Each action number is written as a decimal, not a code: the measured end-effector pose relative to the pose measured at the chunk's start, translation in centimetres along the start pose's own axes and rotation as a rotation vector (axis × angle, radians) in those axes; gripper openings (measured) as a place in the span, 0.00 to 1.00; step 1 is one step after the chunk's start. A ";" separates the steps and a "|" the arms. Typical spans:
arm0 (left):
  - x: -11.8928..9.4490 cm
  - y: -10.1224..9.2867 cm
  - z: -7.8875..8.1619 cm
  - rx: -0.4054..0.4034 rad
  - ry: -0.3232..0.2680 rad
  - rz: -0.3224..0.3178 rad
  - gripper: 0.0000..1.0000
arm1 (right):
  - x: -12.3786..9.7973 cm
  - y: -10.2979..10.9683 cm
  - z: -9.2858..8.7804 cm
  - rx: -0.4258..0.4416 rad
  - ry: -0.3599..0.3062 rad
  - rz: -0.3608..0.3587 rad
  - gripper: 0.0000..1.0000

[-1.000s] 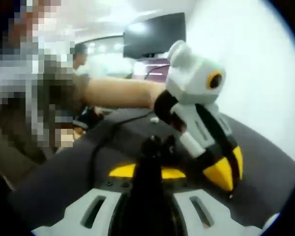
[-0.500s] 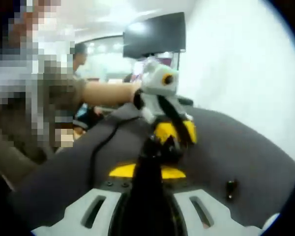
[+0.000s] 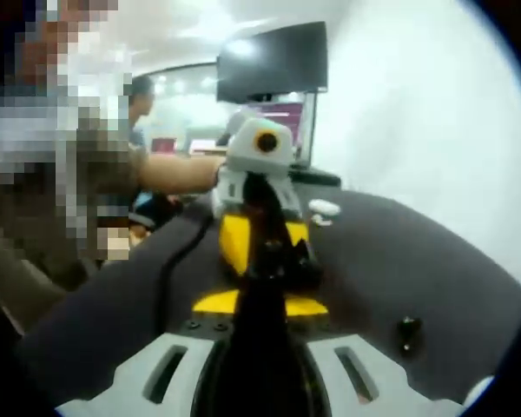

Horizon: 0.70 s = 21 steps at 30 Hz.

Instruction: Pick up three earphones and place each one into its charging case using tactile feedback, ensure that each earphone is properly inserted and securely positioned inside the case.

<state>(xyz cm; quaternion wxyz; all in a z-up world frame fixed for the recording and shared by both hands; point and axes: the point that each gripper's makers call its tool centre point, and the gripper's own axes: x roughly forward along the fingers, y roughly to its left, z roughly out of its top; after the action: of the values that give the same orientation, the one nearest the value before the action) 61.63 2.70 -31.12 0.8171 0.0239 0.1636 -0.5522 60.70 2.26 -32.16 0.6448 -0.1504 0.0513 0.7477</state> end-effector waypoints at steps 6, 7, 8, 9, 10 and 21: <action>0.0 -0.6 -0.1 0.005 -0.039 -0.028 0.15 | 0.0 0.0 0.0 0.011 0.002 0.001 0.19; -0.1 -0.6 -0.1 -0.002 -0.044 -0.030 0.15 | 0.0 0.0 0.0 0.015 0.003 0.000 0.19; -0.1 -0.7 -0.1 -0.006 -0.047 -0.032 0.15 | 0.0 0.0 0.0 0.017 0.004 -0.001 0.19; -0.1 -0.7 -0.1 -0.007 -0.048 -0.031 0.15 | 0.0 0.0 0.0 0.018 0.005 -0.002 0.19; 0.0 -0.8 -0.1 0.000 -0.052 -0.031 0.15 | 0.0 0.1 0.0 0.019 0.005 -0.002 0.19; 0.0 -0.9 0.0 0.047 -0.071 -0.015 0.14 | -4.2 0.8 -0.2 0.036 0.066 -0.012 0.23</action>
<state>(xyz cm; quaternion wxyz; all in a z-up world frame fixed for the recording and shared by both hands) 60.80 2.37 -31.01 0.8175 0.0221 0.1215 -0.5625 60.48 -1.92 -31.23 0.6498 -0.1637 0.0849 0.7374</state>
